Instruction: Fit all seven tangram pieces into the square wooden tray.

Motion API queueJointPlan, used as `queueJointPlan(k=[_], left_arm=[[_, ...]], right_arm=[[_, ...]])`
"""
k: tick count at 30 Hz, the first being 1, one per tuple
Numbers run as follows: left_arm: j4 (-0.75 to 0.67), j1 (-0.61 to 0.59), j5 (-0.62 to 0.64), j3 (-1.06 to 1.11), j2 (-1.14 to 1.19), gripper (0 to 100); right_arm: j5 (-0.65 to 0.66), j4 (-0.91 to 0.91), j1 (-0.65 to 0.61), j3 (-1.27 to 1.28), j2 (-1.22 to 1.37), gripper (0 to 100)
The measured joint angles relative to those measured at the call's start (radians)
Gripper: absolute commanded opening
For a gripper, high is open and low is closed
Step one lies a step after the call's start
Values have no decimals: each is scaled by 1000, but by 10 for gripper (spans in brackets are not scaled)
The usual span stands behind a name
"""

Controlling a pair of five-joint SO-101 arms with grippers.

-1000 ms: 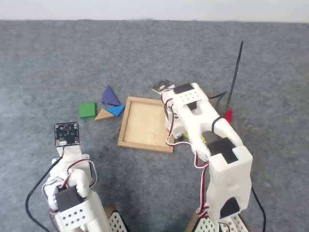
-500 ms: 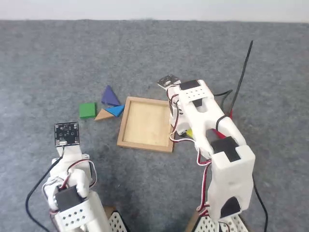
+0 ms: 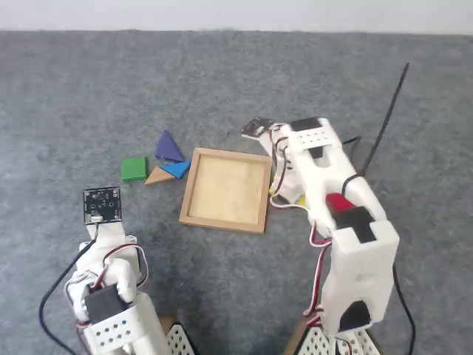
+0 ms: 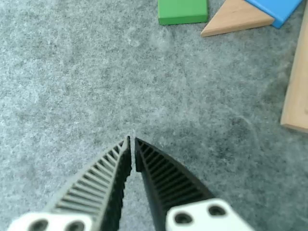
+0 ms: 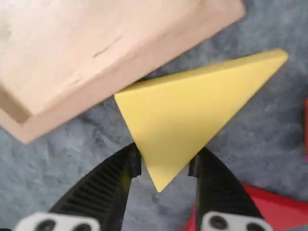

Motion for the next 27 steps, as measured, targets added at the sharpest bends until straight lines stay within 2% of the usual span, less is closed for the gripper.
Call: queueJointPlan(k=[8, 13, 16, 19, 23, 27], left_arm=[[0, 0, 0, 0, 0, 14], [0, 0, 0, 0, 0, 14], [0, 0, 0, 0, 0, 14], [0, 0, 0, 0, 0, 14], [0, 0, 0, 0, 0, 14], [0, 0, 0, 0, 0, 14]], right_arm=[[267, 6, 97, -68, 6, 169], [304, 8, 160, -130, 6, 173], [302, 95, 157, -170, 6, 177], [239, 193, 106, -203, 6, 248], [49, 222, -11, -222, 8, 381], [-69, 207, -110, -227, 66, 401]])
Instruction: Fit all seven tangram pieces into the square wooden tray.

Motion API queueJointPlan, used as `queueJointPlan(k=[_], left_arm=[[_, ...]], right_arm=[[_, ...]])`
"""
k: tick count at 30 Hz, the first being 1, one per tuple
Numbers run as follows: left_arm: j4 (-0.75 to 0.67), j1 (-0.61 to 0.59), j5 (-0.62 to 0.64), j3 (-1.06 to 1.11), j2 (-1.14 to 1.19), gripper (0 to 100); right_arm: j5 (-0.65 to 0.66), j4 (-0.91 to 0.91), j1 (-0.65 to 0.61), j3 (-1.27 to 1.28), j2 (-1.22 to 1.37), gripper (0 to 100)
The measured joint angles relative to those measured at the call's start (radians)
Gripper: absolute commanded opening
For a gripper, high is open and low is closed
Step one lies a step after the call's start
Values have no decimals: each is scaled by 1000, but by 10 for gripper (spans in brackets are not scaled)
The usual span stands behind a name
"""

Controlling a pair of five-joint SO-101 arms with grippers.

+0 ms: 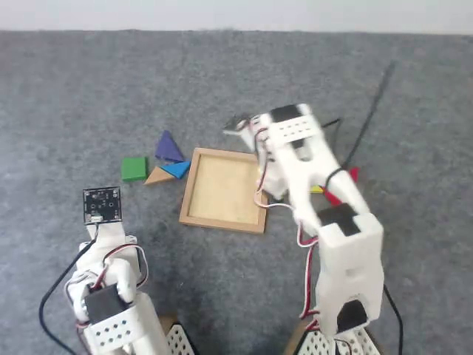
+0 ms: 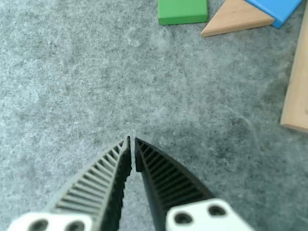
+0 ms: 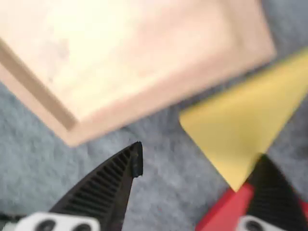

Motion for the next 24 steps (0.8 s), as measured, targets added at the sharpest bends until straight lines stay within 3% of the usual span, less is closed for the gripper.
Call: queueJointPlan(k=[11, 24], left_arm=[[0, 0, 0, 0, 0, 14], [0, 0, 0, 0, 0, 14]], right_arm=[[-120, -157, 17, -2, 92, 388], [-157, -181, 28, -14, 100, 211]])
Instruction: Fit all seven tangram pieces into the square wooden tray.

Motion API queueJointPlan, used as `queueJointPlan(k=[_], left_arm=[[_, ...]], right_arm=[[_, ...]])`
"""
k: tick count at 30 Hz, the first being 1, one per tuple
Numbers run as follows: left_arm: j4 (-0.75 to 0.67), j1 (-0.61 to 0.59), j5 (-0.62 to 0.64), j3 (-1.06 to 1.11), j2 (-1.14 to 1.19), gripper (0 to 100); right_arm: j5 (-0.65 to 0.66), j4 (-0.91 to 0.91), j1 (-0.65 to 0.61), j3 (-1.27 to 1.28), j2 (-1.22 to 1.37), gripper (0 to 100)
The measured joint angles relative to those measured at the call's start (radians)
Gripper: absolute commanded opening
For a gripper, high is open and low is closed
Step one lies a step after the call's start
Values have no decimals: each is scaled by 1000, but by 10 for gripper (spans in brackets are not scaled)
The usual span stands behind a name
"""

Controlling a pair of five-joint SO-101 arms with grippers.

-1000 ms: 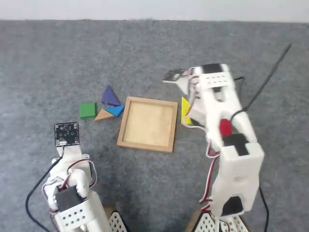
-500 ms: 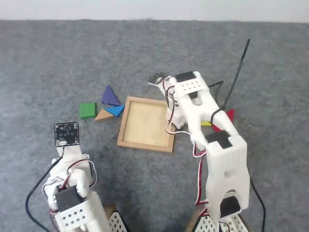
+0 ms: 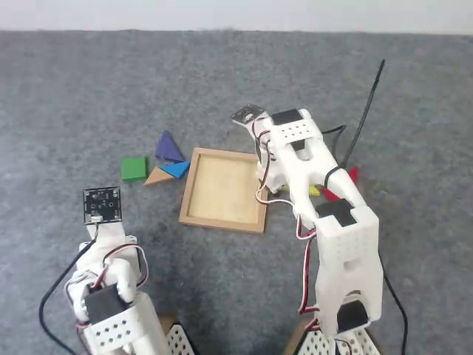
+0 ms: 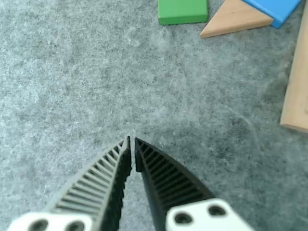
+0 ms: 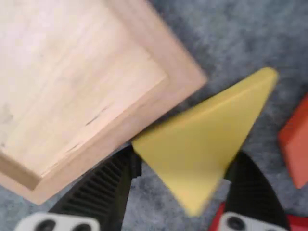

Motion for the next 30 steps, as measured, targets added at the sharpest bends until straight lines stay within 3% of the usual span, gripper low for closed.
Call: queueJointPlan(k=[9, 22, 25, 30], left_arm=[[0, 0, 0, 0, 0, 14], [0, 0, 0, 0, 0, 14], [0, 0, 0, 0, 0, 14], [0, 0, 0, 0, 0, 14]], right_arm=[[0, -8, 9, -12, 0, 150], [-43, 81, 8, -91, 18, 148], [35, 92, 32, -94, 18, 148], [272, 94, 158, -94, 18, 148]])
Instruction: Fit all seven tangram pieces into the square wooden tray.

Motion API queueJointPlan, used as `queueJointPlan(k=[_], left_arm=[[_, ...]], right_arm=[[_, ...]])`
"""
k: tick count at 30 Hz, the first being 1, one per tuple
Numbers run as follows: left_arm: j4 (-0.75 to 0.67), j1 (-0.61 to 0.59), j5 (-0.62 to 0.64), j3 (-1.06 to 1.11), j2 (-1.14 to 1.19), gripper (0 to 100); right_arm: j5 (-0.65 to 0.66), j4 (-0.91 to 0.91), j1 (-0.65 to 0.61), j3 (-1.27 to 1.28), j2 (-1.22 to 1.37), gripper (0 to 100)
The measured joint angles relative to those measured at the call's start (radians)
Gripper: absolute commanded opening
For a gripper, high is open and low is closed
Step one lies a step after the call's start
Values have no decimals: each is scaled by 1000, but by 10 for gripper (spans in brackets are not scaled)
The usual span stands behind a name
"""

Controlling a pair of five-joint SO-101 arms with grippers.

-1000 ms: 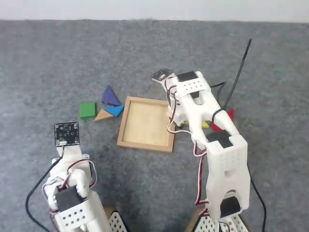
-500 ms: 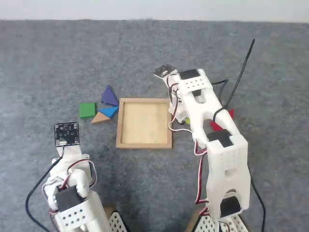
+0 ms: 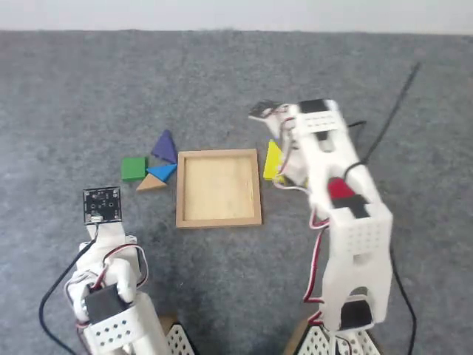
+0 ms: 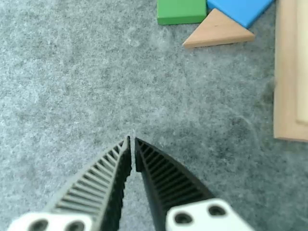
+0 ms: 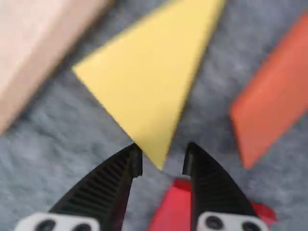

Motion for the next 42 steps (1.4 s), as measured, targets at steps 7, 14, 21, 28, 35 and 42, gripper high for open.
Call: queueJointPlan(k=[7, 14, 21, 28, 35, 42], left_arm=[[0, 0, 0, 0, 0, 14], [0, 0, 0, 0, 0, 14], [0, 0, 0, 0, 0, 14], [0, 0, 0, 0, 0, 14], [0, 0, 0, 0, 0, 14], [0, 0, 0, 0, 0, 14]], right_arm=[[28, -21, 117, -3, 0, 151], [15, 115, 8, -20, -43, 271], [-44, 94, -172, -84, -89, 427], [-91, 74, -201, -163, 71, 428], [-110, 75, -219, -247, 164, 428], [-166, 78, -219, -338, 232, 427]])
